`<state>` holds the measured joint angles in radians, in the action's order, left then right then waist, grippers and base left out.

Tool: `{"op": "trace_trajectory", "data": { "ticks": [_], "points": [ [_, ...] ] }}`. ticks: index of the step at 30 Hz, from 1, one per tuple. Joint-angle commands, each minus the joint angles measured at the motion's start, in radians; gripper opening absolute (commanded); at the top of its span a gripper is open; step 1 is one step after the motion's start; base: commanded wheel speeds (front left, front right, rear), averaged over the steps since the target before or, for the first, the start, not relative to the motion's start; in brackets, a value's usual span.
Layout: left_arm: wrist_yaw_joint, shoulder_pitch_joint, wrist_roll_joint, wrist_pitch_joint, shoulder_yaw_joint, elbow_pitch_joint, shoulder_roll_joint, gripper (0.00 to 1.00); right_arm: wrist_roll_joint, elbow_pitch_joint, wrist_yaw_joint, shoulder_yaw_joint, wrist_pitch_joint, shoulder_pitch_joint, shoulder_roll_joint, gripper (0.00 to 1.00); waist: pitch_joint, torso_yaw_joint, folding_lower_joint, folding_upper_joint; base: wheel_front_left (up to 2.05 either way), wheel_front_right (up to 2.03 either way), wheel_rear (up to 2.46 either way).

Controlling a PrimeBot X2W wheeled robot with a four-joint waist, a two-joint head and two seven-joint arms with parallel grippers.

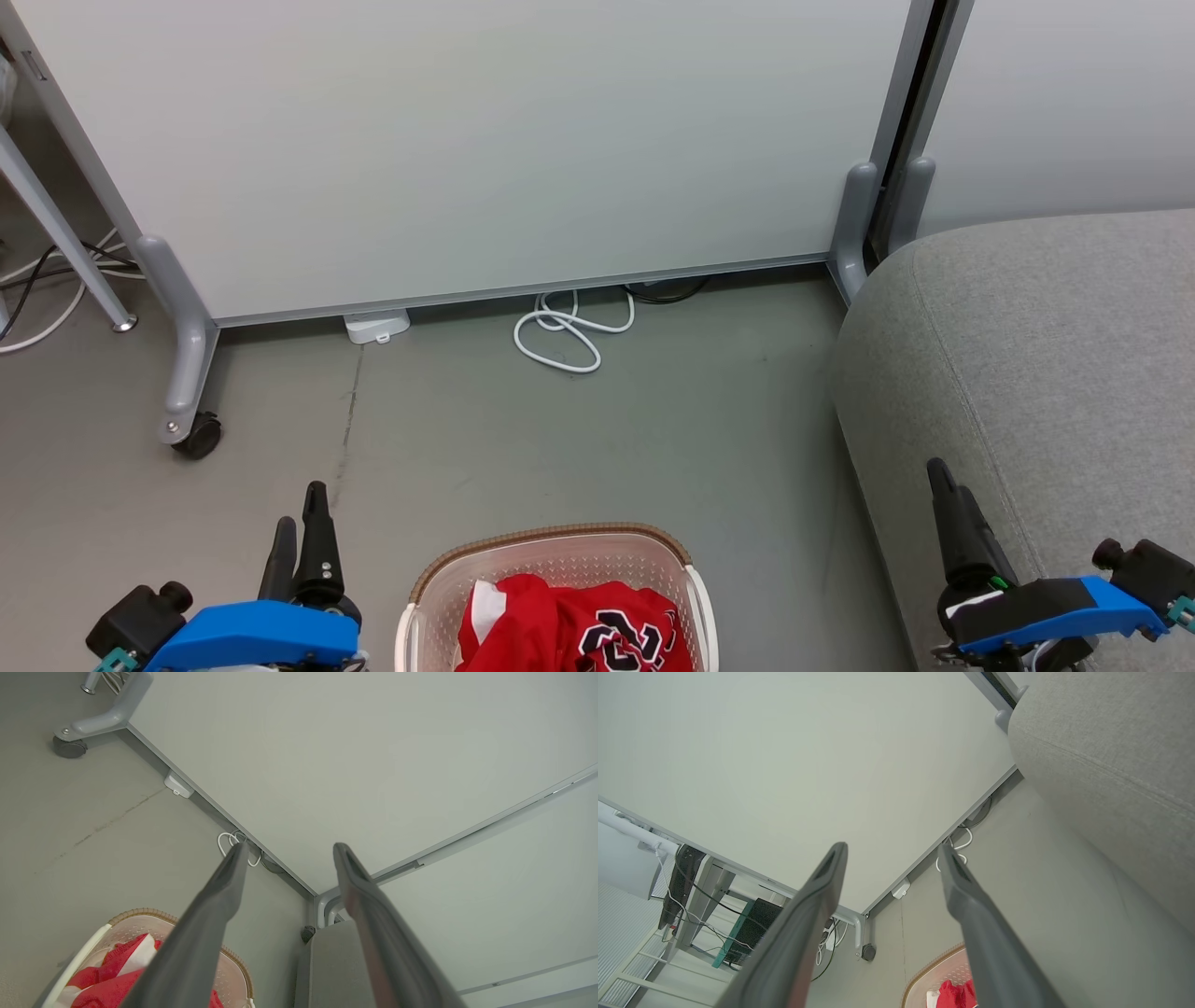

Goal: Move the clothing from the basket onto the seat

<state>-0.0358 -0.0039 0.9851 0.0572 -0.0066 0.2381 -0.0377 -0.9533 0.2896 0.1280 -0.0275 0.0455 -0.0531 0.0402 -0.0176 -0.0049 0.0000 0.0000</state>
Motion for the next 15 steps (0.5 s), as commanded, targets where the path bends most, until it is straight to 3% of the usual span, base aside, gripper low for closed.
{"op": "trace_trajectory", "data": {
  "ticks": [1,15],
  "points": [
    [0.003,-0.007,-0.038,0.011,-0.006,-0.013,-0.009,1.00,0.037,-0.019,0.002,0.003,0.008,-0.009,0.007,1.00,0.000,0.000,0.0000,0.0000,0.00,0.00,0.00],
    [0.025,0.003,-0.279,0.056,-0.047,-0.017,-0.023,1.00,0.244,-0.053,0.003,0.021,0.022,0.007,0.008,1.00,-0.008,-0.001,0.0000,0.0000,0.00,0.00,0.00]
  ]
}}
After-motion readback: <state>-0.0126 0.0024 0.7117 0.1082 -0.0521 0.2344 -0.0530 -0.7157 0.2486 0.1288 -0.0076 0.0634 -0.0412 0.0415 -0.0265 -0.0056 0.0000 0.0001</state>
